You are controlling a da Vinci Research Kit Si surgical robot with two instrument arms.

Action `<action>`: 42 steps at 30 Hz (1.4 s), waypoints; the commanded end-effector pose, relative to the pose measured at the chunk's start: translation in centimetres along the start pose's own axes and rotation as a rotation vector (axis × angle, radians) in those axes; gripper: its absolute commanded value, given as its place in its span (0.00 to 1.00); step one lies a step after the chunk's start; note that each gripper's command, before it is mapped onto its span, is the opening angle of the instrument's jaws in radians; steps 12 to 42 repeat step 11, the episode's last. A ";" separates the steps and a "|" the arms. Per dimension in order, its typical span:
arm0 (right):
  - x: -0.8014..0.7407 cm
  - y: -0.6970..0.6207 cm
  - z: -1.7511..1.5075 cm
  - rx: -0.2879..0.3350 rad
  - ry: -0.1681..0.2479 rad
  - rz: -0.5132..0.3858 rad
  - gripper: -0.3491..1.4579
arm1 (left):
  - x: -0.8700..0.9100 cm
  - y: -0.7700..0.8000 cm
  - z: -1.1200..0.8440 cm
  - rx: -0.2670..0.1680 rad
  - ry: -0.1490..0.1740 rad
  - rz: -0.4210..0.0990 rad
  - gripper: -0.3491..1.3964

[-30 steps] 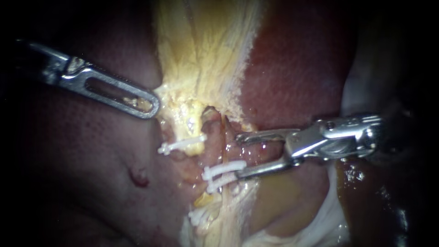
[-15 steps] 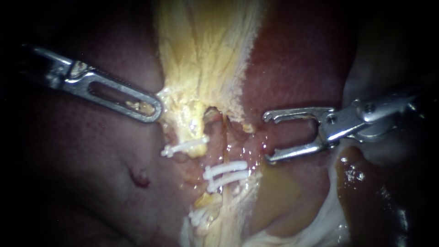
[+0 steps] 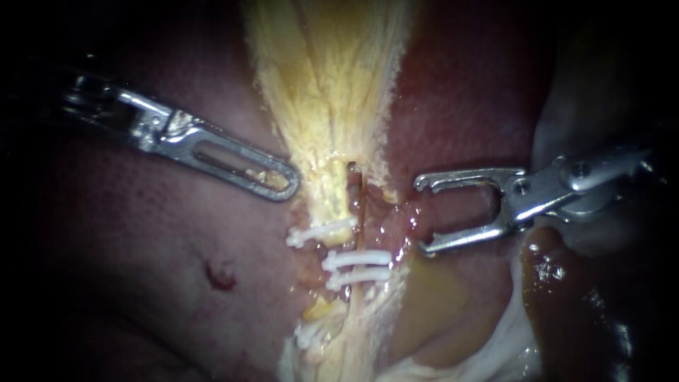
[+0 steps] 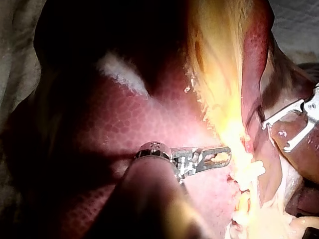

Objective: Going back second clip right tube

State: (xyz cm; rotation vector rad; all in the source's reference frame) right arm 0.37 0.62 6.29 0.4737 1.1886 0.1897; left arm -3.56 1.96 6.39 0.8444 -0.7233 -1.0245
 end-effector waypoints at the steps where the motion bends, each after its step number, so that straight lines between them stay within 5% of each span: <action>1: 0.01 0.00 0.01 0.000 0.003 0.000 0.47 | 0.01 0.02 0.01 0.001 0.000 0.002 0.00; 42: 0.02 -0.01 0.00 -0.001 0.003 0.002 0.47 | 0.01 0.04 0.03 0.001 0.001 0.003 0.00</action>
